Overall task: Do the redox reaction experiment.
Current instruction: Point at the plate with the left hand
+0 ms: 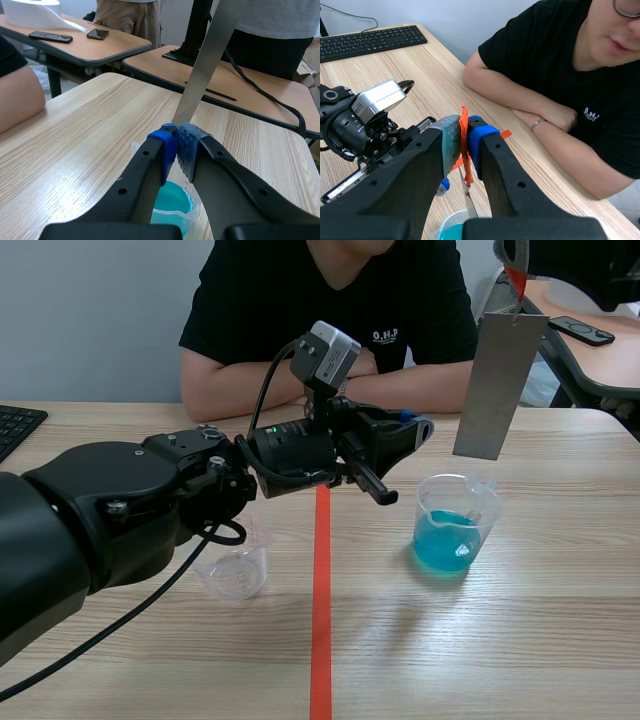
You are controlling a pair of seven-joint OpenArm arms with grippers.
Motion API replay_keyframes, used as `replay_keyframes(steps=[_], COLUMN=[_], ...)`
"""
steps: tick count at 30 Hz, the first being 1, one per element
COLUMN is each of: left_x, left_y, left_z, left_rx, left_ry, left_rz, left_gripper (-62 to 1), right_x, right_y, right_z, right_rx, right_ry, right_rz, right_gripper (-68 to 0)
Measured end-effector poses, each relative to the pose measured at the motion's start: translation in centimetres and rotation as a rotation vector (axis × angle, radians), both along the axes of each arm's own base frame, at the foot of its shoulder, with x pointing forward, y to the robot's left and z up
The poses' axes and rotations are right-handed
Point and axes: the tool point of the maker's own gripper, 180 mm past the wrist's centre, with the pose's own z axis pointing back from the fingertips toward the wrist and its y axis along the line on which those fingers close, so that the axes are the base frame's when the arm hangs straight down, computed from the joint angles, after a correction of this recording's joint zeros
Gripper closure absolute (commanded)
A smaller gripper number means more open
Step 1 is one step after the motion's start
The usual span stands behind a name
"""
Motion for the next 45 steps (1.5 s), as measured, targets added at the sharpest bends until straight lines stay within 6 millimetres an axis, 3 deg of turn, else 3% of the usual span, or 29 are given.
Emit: replay_keyframes(steps=[5,11,17,23,27,31,41,45], left_x=[0.3,1.7,3.9,3.0,0.4,-3.8,-18.2,-23.1], left_y=[0.9,6.0,15.0,25.7,31.7,35.2,36.4,36.4], left_z=[-0.2,-1.9,-1.6,-1.2,-0.6,-2.3,-7.4,-7.8], left_rx=[0.007,0.077,0.095,0.21,0.26,0.341,0.411,0.438], left_ry=[-0.005,0.006,0.01,-0.015,-0.028,0.022,0.13,0.111], left_rz=[0.012,0.086,0.226,0.369,0.448,0.47,0.436,0.466], left_gripper=[-2.7,-2.7,-2.7,-2.7,-2.7,-2.7,-2.7,-2.7], right_x=[0.0,0.0,0.0,0.0,0.0,0.0,0.0,0.0], right_y=[0.0,0.0,0.0,0.0,0.0,0.0,0.0,0.0], right_z=[0.0,0.0,0.0,0.0,0.0,0.0,0.0,0.0], right_rx=[0.0,0.0,0.0,0.0,0.001,0.001,0.0,0.0], right_ry=[0.0,0.0,0.0,0.0,0.0,0.0,0.0,0.0], right_rz=[0.0,0.0,0.0,0.0,0.0,0.0,0.0,0.0], right_gripper=[-1.5,-1.5,-1.5,-1.5,-1.5,-1.5,-1.5,-1.5])
